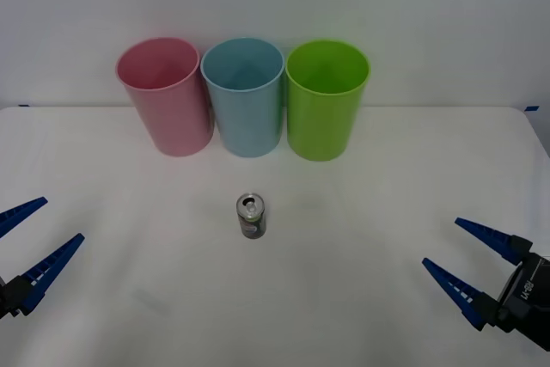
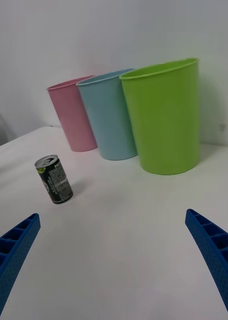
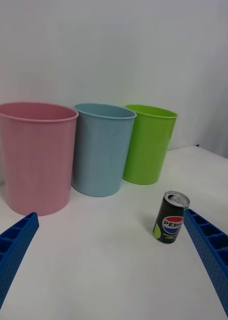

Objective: Grasp the object on the table and drop it into the matching bin: aluminum can to the light blue bin, PET bottle to the pink bin.

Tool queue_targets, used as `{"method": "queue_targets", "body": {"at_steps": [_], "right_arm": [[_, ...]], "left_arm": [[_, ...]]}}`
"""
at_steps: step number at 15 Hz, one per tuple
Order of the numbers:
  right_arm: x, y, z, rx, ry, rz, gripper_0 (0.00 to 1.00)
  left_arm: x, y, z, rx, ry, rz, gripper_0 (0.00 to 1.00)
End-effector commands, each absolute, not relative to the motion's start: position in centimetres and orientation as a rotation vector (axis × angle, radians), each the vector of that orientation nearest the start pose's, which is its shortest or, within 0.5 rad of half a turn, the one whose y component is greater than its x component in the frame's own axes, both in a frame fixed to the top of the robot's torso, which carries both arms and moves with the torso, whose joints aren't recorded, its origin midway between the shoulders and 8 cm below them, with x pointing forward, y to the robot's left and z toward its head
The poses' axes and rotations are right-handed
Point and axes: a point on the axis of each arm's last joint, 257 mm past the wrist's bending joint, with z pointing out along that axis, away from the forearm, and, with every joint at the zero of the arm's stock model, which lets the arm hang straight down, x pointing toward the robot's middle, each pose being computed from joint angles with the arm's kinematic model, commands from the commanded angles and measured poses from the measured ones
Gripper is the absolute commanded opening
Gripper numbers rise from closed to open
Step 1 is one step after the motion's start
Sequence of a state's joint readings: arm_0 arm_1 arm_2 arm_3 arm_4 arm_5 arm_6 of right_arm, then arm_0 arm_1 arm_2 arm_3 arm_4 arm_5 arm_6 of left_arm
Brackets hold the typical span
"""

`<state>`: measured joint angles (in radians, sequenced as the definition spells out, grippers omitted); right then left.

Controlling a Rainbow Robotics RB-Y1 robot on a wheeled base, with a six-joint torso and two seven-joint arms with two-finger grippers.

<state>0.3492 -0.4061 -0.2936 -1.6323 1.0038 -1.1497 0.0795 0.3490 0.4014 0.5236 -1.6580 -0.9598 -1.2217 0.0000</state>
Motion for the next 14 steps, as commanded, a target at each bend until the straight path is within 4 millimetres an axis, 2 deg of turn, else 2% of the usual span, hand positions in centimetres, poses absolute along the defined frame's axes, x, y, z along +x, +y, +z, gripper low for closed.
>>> {"method": "queue_targets", "body": {"at_steps": [1,2,8,14], "right_arm": [[35.3,-23.2,-23.1,-0.557,1.495,0.694,1.0],[35.8,-22.1,-23.3,-0.566,1.491,0.696,1.0],[38.1,-18.5,-24.1,-0.604,1.473,0.639,1.0],[39.6,-14.1,-25.1,-0.626,1.479,0.63,1.0]], "left_arm": [[34.2,33.0,-16.9,0.465,1.441,-0.567,1.0],[34.2,33.0,-16.9,0.465,1.441,-0.567,1.0],[34.2,33.0,-16.9,0.465,1.441,-0.567,1.0],[34.2,33.0,-16.9,0.465,1.441,-0.567,1.0]]}}
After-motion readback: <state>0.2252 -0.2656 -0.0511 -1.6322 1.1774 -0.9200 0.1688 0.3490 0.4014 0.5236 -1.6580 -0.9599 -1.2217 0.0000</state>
